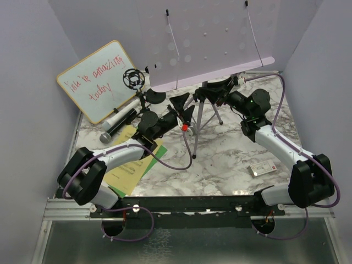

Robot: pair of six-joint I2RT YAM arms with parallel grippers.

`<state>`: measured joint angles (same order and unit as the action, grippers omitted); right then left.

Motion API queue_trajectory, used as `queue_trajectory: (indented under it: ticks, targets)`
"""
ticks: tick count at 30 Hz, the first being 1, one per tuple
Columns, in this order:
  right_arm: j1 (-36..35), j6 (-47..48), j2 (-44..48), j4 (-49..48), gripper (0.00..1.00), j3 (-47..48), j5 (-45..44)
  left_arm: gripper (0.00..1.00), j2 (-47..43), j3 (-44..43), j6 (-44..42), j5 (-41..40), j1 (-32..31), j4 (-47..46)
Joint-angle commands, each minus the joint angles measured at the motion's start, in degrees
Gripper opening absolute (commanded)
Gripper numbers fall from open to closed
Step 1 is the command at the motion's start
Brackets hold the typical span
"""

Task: Pack up the instrument practice props
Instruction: Unscrew the knob on the music stand.

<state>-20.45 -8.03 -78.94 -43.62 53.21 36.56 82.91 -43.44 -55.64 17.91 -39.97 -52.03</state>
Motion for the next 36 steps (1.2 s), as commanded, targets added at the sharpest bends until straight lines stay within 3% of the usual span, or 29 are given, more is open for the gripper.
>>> queue_trajectory:
  ticks: [1, 10, 14, 18, 21, 25, 36]
  targets:
    - [-0.93, -1.02, -0.21, 5.1, 0.01, -0.04, 6.38, 0.59, 1.55, -2.72, -10.96, 0.86, -0.9, 1.68]
    - [-0.91, -1.54, -1.41, 5.5, 0.01, 0.78, 7.44, 0.46, 3.85, -6.22, -15.36, 1.57, -1.39, 5.46]
    - [-0.91, -0.7, -1.6, 6.32, 0.01, 0.89, 6.62, 0.16, 3.57, -6.74, -12.94, 1.13, -1.41, 6.81]
    - [-0.94, -0.49, -1.67, 6.7, 0.01, 1.02, 6.6, 0.0, 1.6, -6.44, -5.64, 0.81, -1.39, 8.1]
    - [-0.91, -0.49, -1.79, 6.75, 0.01, 1.05, 6.6, 0.0, -0.26, -7.43, 5.17, 0.89, -1.37, 10.09]
    - [-0.91, -0.54, -1.88, 6.79, 0.01, 1.19, 6.51, 0.0, -0.93, -9.56, 25.75, 1.24, -1.37, 11.09]
    - [-0.94, 0.12, -2.1, 8.05, 0.01, 1.61, 5.39, 0.0, 0.42, -10.63, 91.67, -5.16, -0.23, 11.16]
